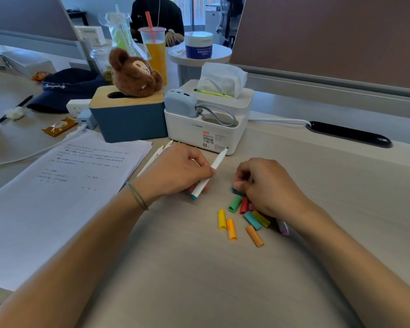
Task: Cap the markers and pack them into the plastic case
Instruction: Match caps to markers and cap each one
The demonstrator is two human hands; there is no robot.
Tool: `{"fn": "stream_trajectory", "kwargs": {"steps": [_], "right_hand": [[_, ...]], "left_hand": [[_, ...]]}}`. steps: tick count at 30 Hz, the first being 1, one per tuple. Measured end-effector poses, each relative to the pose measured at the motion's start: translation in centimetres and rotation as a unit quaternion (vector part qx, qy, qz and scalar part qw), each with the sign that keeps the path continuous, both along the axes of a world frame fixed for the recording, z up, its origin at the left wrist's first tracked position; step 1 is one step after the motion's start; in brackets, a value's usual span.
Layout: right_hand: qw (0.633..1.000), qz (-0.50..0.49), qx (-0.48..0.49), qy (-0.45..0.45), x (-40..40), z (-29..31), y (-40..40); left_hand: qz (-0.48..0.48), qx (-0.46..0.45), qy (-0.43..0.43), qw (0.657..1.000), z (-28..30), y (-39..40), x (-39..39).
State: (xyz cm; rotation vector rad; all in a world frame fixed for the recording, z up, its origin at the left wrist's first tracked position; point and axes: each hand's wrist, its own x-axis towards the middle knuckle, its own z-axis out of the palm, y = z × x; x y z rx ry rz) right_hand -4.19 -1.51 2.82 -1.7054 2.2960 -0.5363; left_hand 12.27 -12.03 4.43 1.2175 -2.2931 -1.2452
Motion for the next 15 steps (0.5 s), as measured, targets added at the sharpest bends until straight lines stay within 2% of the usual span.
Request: {"fn": "stream_trajectory", "kwargs": {"steps": [3, 8, 11, 15], "right_hand": [[0.985, -0.035, -0.073, -0.149, -1.5, 0.7, 0.0], [0.916, -0.110, -0.138, -0.361, -3.4, 1.7, 0.4], [0.895, -0.112, -0.139, -0.408, -3.4, 1.7, 0.3], [0.903, -0.103, -0.128, -0.396, -3.1, 1.7, 0.2]], "left_hand": [[-0.020, -0.007, 0.004, 1.000, 0.1, 0.1, 0.1], [-0.052, -0.020, 0.013, 0.998, 0.4, 0.5, 0.0], [-0.061, -0.041, 0.020, 0.997, 0.2, 0.6, 0.0], [-0.062, -0.048, 0.028, 0.997, -0.1, 0.5, 0.1]]}}
